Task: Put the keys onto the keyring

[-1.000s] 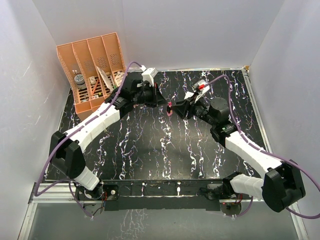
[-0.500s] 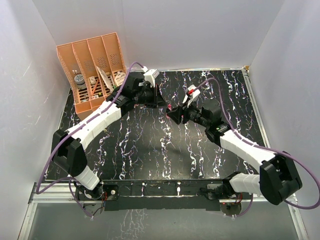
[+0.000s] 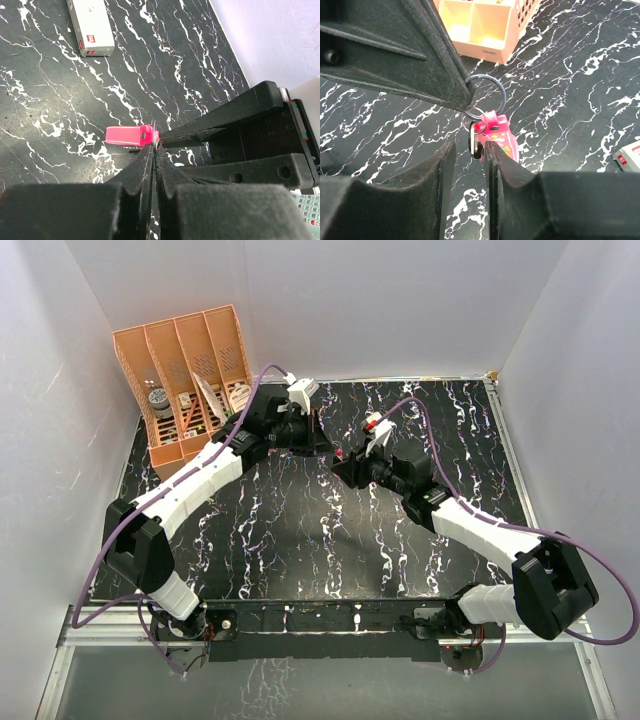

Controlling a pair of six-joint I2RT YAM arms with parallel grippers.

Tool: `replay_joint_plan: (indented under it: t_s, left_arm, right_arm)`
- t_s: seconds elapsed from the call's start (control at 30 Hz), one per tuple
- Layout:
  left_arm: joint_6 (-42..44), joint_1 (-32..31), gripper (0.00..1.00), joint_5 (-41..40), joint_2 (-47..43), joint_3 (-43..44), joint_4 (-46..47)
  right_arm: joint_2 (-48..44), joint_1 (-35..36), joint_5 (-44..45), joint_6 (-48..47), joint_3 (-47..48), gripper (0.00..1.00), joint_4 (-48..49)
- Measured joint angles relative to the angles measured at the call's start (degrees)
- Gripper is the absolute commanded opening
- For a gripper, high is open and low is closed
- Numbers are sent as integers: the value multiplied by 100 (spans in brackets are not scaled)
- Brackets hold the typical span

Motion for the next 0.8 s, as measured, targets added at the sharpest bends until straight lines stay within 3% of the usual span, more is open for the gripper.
replay_joint_plan:
  t_s: [0.23,0.8]
  left_arm:
    - [2,0,0,0,0,0,-48]
    - [166,0,0,-24,0,24,-409]
  right_arm:
    - [2,0,286,-35,15,10,4]
    - [2,70,846,-396,24,1,-184]
